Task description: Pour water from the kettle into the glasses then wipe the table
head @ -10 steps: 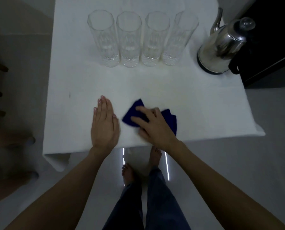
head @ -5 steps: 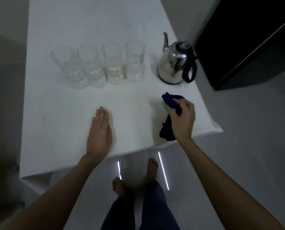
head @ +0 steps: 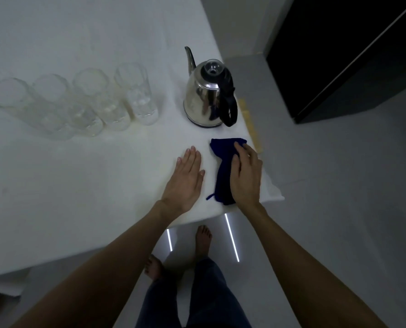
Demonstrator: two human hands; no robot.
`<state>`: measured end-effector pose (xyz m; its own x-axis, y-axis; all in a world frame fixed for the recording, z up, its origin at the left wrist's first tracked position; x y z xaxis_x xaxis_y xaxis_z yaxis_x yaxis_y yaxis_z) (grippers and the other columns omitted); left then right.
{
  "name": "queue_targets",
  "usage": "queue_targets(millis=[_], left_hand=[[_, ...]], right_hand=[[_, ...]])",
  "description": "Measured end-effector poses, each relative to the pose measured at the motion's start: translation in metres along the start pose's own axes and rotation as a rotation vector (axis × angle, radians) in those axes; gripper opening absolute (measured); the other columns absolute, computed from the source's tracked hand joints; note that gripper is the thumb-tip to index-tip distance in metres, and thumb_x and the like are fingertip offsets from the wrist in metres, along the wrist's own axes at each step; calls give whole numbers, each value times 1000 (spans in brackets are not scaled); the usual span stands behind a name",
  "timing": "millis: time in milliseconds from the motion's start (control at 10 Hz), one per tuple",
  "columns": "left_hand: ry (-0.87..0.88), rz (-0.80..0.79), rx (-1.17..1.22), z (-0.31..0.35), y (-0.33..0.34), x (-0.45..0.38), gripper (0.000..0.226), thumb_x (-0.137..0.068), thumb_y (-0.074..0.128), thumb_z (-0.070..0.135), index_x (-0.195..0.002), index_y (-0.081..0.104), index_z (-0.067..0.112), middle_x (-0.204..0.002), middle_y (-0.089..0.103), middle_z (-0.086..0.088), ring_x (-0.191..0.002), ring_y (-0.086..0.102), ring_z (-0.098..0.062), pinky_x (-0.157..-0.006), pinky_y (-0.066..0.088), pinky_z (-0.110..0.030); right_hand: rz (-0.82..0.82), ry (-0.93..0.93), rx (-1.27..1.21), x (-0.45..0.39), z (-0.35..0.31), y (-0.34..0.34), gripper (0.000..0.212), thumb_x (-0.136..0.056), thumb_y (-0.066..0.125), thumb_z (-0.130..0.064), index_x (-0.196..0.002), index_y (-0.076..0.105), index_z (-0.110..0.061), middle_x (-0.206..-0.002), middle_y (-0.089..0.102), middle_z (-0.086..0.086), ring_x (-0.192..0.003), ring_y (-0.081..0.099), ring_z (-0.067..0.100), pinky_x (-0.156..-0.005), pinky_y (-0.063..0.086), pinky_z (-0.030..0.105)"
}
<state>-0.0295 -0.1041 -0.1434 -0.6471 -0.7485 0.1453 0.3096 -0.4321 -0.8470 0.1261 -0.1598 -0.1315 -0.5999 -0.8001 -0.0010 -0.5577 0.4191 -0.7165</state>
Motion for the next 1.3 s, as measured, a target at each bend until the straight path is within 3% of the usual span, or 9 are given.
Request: queue_targets(millis=[200,400,500,600,700,900,1100,1200,1300], left_hand=[[56,-11,50,37,14,-21,60,-104,23,36,-153,-2,10,-159,-12,-1,-150,-8,-16,-121,-8,-31],[118,-66,-156,44,29,-27,61,-101,17,40,-155,8,14,-162,-3,-8,-151,1,-24,-121,0,-37],[113,-44,-237,45,29,-24,61,-101,17,37,-154,14,8,-161,4,-11,-150,10,-27,-121,9,-41],[90,-35,-250,44,35,-18,58,-102,18,31,-153,15,4,-162,13,-13,-149,13,-26,-120,14,-43],[79,-65,-219,40,39,-15,58,-103,14,33,-153,14,4,-161,12,-12,-149,11,-25,-120,12,-42],[41,-143,-241,38,39,-16,71,-92,-19,49,-151,-11,12,-159,-17,-2,-148,-14,-18,-119,-7,-34],[-9,-194,-205,42,13,-14,64,-98,-3,43,-153,-10,11,-159,-18,-4,-149,-14,-17,-122,-7,-35],[-79,-116,-232,47,-45,-21,55,-106,14,30,-154,0,8,-164,-6,-9,-151,-8,-21,-120,-8,-33],[-67,-53,-255,51,-87,-24,55,-106,16,30,-155,6,7,-164,0,-10,-151,-4,-23,-120,-5,-35]], right_hand=[[42,-133,171,1,17,-9,42,-100,39,-28,-119,65,0,-105,71,19,-90,63,38,-76,54,50],[75,-151,170,-3,43,-26,22,-97,55,-4,-114,65,6,-92,69,25,-79,64,41,-70,58,55],[106,-201,273,-4,41,-25,30,-95,60,-5,-123,64,3,-104,71,24,-89,66,42,-80,56,55],[18,-470,369,1,34,-13,42,-100,46,-11,-140,55,1,-140,60,21,-126,59,34,-108,40,52],[-35,-547,372,5,38,-7,45,-102,38,-11,-143,50,4,-147,53,22,-134,53,33,-116,29,48],[-135,-498,341,4,40,2,47,-100,36,-8,-142,49,9,-145,52,27,-132,53,40,-111,41,51],[-225,-490,390,-11,10,-13,48,-97,37,-17,-132,60,7,-132,64,26,-117,64,42,-99,51,57],[-236,-513,402,-34,-37,-34,52,-97,34,-24,-131,61,4,-133,64,23,-119,61,39,-104,48,53],[-231,-561,420,-46,-74,-53,49,-97,38,-25,-132,60,1,-135,62,22,-120,59,38,-106,44,50]])
Point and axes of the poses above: each hand's wrist, its own x-axis away from the middle knuckle, its own y-axis out of the palm, z = x × y, the point moved 7 cm from there along -x, towards the middle knuckle
